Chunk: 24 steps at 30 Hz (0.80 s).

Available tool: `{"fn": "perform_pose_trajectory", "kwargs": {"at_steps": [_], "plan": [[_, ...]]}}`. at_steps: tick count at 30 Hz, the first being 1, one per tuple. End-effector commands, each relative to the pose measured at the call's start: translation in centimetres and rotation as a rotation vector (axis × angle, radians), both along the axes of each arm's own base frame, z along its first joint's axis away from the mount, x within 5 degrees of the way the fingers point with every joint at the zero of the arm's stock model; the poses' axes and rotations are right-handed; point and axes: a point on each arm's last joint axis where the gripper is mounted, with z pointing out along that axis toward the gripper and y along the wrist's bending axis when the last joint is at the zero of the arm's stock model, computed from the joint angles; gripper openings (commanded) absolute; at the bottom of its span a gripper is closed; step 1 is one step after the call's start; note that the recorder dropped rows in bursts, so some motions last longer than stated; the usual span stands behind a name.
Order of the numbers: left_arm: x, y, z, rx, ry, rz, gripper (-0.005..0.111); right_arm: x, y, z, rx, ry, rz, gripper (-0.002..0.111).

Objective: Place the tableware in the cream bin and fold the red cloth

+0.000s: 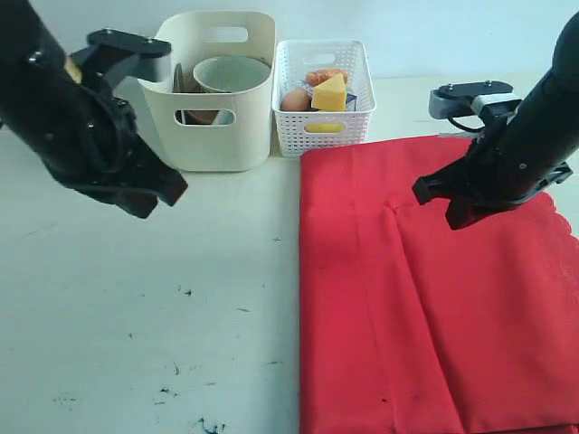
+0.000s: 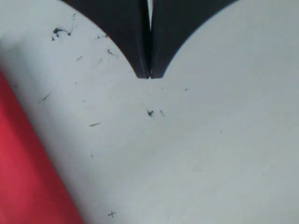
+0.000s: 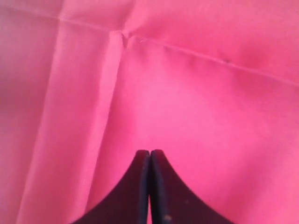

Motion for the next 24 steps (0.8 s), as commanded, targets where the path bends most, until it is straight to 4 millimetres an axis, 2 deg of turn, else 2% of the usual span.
{"fn": "perform_pose_trajectory", "kwargs": {"at_steps": [1, 3, 6, 9, 14, 16, 24], "plan": [[-1.9, 2.8, 1.7, -0.039, -0.079, 0.048, 0.000, 1.0, 0.3, -0.4, 0.000, 0.002, 0.015, 0.000], [-2.9, 3.8, 2.3, -0.053, -0.107, 0.069, 0.000, 1.4, 0.4, -0.5, -0.001, 0.005, 0.018, 0.000], [-5.4, 6.1, 4.3, -0.096, -0.198, 0.107, 0.000, 2.0, 0.5, -1.2, -0.004, 0.029, 0.023, 0.000], [-7.3, 7.2, 5.7, -0.133, -0.278, 0.114, 0.000, 2.1, 0.5, -1.9, -0.011, 0.044, 0.033, 0.000], [-12.1, 9.4, 7.8, -0.227, -0.443, 0.128, 0.000, 2.3, 0.6, -3.5, -0.022, 0.090, 0.033, 0.000], [-14.0, 10.2, 7.9, -0.260, -0.491, 0.138, 0.000, 2.3, 0.6, -4.2, -0.026, 0.113, 0.034, 0.000], [-17.0, 11.6, 6.6, -0.308, -0.573, 0.149, 0.000, 2.5, 0.4, -5.8, -0.052, 0.135, 0.024, 0.000]]}}
